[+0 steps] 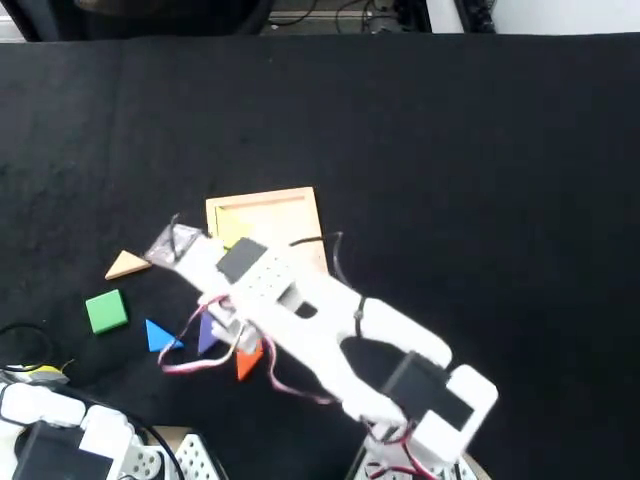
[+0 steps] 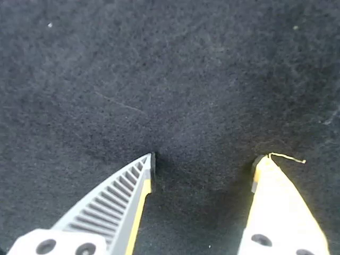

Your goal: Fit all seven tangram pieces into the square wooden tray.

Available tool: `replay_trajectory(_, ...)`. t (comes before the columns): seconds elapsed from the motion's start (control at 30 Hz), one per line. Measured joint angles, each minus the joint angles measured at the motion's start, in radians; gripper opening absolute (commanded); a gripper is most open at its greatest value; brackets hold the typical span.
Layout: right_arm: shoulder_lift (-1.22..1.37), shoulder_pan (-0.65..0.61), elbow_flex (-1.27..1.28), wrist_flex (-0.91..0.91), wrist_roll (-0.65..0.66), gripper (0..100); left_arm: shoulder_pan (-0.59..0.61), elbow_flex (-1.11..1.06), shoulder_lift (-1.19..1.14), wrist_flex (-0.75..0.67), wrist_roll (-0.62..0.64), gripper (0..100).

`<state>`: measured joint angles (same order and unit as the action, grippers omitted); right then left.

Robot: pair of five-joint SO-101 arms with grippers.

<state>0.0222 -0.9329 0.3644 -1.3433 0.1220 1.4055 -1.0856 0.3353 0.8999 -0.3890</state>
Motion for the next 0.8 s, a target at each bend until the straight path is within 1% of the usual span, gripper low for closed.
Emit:
replay_trajectory(0.07, -0.008, -0.025, -0.002, -0.003, -0.077, 29.9, 0.000, 0.000, 0.000, 0.000, 0.000, 30)
replay_trajectory(0.2, 0.008, -0.028, -0.002, 0.011, -0.207, 29.7, 0.000, 0.000, 0.000, 0.000, 0.000, 30)
replay_trajectory(0.4, 0.147, -0.068, -0.002, 0.040, -0.245, 29.7, 0.000, 0.000, 0.000, 0.000, 0.000, 30)
replay_trajectory(0.57, 0.247, -0.120, -0.057, 0.038, -0.321, 29.7, 0.000, 0.000, 0.000, 0.000, 0.000, 30)
replay_trajectory(0.7, 0.301, -0.157, -0.100, 0.044, -0.333, 29.7, 0.000, 0.000, 0.000, 0.000, 0.000, 30)
replay_trajectory(0.8, 0.328, -0.160, -0.104, 0.044, -0.333, 29.7, 0.000, 0.000, 0.000, 0.000, 0.000, 30)
